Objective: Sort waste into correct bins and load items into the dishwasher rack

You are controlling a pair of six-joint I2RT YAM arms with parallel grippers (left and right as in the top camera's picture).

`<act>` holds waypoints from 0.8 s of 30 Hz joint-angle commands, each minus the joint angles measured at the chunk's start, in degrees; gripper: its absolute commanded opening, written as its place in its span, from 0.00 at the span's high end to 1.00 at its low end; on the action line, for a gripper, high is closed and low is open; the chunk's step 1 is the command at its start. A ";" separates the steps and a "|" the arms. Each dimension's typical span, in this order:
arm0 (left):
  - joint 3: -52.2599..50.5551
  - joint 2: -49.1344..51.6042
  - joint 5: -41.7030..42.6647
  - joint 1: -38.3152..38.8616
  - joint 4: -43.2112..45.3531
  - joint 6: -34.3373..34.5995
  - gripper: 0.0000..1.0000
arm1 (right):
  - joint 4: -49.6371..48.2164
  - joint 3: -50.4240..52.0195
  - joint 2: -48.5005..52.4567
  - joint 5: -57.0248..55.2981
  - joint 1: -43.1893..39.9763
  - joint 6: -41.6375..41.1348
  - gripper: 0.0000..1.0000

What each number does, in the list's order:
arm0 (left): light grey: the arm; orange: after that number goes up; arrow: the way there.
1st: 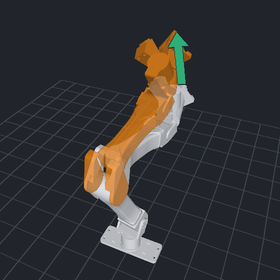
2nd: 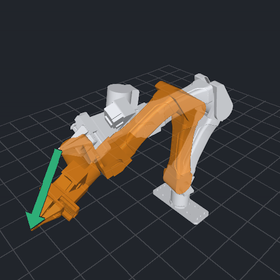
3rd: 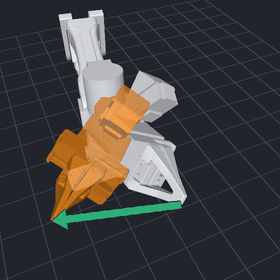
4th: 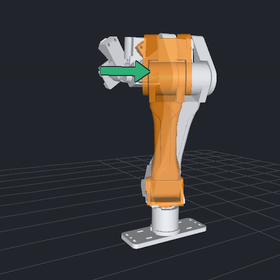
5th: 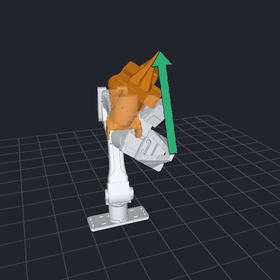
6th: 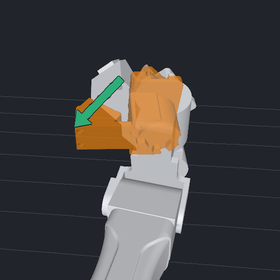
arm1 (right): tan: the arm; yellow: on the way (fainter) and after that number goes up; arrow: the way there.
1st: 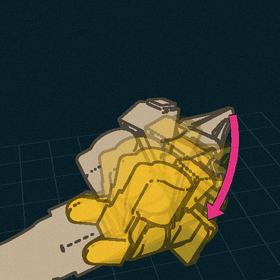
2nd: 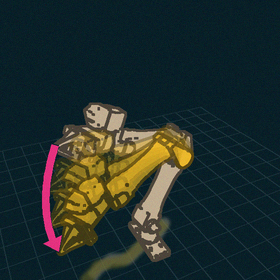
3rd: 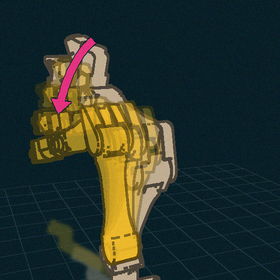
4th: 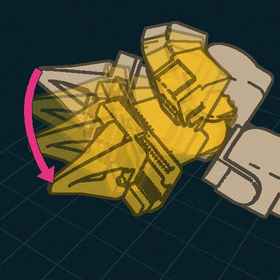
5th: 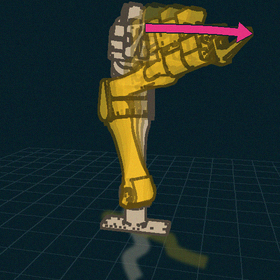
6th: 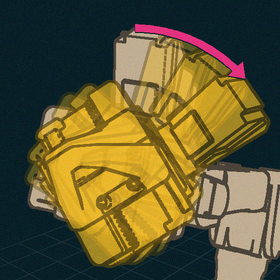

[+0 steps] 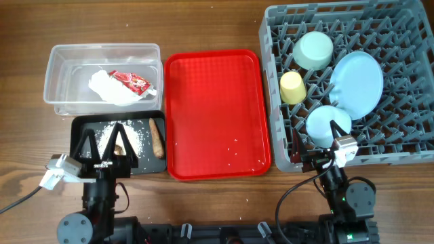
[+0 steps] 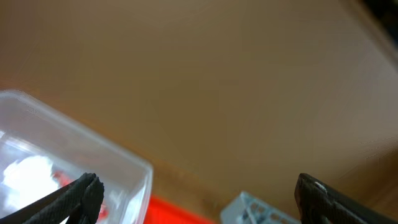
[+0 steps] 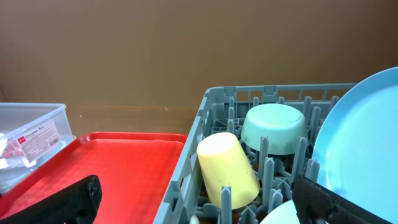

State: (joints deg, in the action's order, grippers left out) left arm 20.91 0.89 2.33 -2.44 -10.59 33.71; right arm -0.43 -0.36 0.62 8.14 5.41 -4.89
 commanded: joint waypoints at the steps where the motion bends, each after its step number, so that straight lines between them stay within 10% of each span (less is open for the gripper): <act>1: -4.59 -0.70 0.92 -0.42 5.68 0.17 0.00 | -0.26 0.07 -0.42 0.94 -0.17 0.24 0.00; 24: -20.59 -0.72 -1.97 0.72 6.23 -6.78 0.00 | -0.26 0.07 -0.42 0.94 -0.17 0.20 0.00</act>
State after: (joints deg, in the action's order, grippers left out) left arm 0.69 0.78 1.37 -1.98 -4.19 32.05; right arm -0.43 -0.36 0.62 8.14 5.41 -4.89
